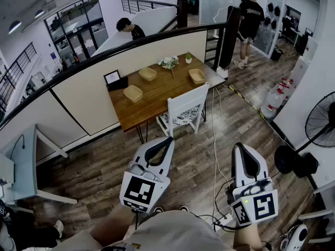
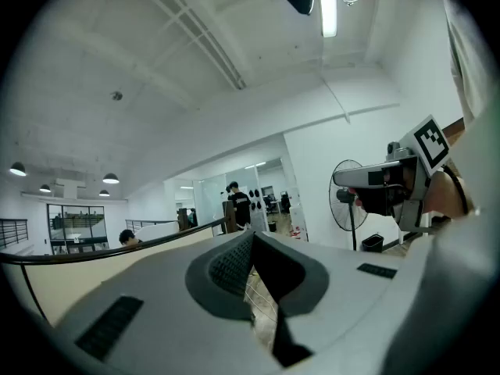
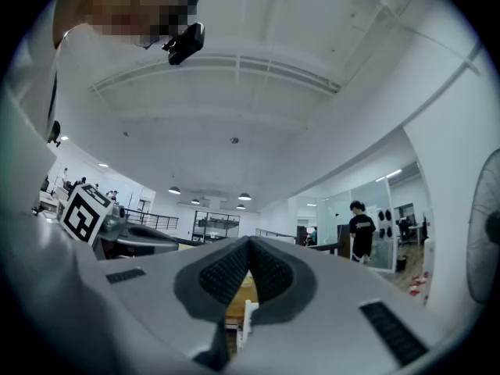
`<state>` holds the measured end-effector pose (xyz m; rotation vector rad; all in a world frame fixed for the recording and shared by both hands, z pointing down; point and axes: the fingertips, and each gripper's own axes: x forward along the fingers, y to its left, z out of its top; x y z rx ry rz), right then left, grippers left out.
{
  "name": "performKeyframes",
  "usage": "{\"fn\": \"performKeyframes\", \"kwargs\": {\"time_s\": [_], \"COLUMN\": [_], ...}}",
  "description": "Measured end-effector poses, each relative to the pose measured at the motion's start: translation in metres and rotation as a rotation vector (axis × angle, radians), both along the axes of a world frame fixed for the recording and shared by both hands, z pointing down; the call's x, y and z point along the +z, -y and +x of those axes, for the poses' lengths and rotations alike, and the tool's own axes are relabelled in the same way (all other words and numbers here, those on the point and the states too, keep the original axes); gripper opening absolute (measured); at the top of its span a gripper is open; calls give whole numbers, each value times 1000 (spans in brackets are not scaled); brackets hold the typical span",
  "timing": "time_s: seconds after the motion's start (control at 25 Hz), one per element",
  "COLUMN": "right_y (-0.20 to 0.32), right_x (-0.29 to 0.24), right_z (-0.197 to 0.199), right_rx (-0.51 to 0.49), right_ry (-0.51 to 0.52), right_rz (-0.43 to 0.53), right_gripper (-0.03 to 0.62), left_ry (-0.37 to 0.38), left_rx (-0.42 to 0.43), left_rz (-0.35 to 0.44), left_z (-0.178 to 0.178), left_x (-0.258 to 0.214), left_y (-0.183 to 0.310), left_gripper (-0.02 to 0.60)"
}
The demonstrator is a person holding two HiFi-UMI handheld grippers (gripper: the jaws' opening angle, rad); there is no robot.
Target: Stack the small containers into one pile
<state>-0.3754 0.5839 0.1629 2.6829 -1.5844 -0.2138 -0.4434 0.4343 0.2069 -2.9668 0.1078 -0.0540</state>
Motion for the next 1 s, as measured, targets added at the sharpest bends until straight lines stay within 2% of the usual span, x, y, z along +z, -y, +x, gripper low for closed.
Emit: {"fn": "performKeyframes", "kwargs": {"time_s": [0.16, 0.32, 0.52, 0.68, 0.72, 0.76, 0.8, 0.84, 0.88, 1.0], "right_y": [-13, -25, -31, -36, -36, -35, -34, -32, -30, -17], "right_x": [2, 9, 24, 23, 23, 23, 23, 23, 24, 29], "right_z": [16, 21, 31, 50, 57, 63, 70, 76, 82, 99], "right_rx": [35, -2, -27, 53, 70, 82, 92, 102, 110, 115], "right_ry": [-15, -11, 6, -2, 0, 7, 14, 18, 17, 17], "right_rz": [-13, -13, -31, -8, 1, 12, 23, 33, 39, 27], "right_gripper": [3, 3, 3, 12, 129, 268, 328, 353, 375, 380], "left_ry": [-5, -24, -12, -46, -59, -67, -72, -75, -76, -81], "left_rx": [-1, -18, -31, -89, -110, -123, -130, -135, -140, -152], "left_rz": [0, -9, -19, -63, -74, -83, -93, -101, -105, -111], "left_z": [11, 15, 24, 29, 31, 34, 37, 42, 46, 60], "left_x": [-3, -4, 4, 1, 1, 1, 2, 4, 6, 9], "left_y": [-11, -25, -33, -21, -16, -11, -7, -2, 2, 19], "left_gripper": [2, 3, 3, 3, 19, 105, 206, 275, 298, 320]}}
